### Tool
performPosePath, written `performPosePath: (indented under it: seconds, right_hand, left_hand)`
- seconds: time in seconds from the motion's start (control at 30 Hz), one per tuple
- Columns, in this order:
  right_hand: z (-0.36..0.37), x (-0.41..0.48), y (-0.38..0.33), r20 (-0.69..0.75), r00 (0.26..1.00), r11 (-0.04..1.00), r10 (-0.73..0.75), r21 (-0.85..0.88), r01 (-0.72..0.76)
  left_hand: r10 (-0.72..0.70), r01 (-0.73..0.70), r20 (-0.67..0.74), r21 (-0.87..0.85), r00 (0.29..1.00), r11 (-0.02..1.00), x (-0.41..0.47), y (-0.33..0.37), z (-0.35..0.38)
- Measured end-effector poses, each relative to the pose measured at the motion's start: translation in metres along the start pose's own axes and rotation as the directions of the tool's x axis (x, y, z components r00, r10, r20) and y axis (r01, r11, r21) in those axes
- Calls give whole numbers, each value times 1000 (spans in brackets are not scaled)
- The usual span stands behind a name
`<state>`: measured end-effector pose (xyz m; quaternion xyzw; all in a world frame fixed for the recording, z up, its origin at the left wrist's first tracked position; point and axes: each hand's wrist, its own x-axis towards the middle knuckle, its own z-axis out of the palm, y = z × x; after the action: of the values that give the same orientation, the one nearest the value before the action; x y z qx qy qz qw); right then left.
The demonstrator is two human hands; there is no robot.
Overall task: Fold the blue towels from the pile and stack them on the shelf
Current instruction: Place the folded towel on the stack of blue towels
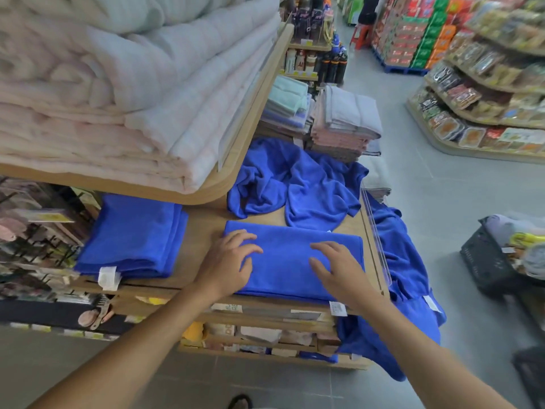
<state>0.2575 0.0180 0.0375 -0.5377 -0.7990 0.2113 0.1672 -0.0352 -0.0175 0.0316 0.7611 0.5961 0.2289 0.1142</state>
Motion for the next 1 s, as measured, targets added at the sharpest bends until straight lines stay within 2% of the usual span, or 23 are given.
performPosePath:
  seconds: [0.07, 0.17, 0.27, 0.43, 0.57, 0.83, 0.93, 1.0]
  right_hand:
    - [33, 29, -32, -51, 999, 999, -17, -42, 15]
    - [71, 42, -50, -39, 999, 976, 38, -212, -45]
    - [82, 35, -41, -71, 991, 949, 113, -288, -128]
    - [64, 16, -2, -116, 958, 886, 263, -364, -288]
    - [47, -2, 24, -172, 899, 851, 403, -290, -437]
    - [32, 15, 30, -153, 909, 862, 389, -289, -417]
    - [33, 11, 26, -208, 864, 842, 458, -211, -496]
    - [31, 2, 28, -254, 839, 812, 481, -231, -536]
  left_hand:
    - [-11, 6, 71, 64, 997, 998, 33, 19, 22]
    - [-128, 70, 214, 259, 968, 963, 53, 18, 49]
    - [-160, 64, 229, 377, 960, 924, 45, 6, 62]
    - [-136, 54, 201, 367, 970, 929, 43, -4, 69]
    - [-126, 55, 185, 349, 975, 935, 44, -5, 72]
    - [-146, 85, 165, 332, 975, 939, 58, -3, 75]
    - [-142, 76, 183, 326, 973, 942, 58, -1, 72]
    - [-138, 73, 189, 316, 972, 946, 57, 2, 70]
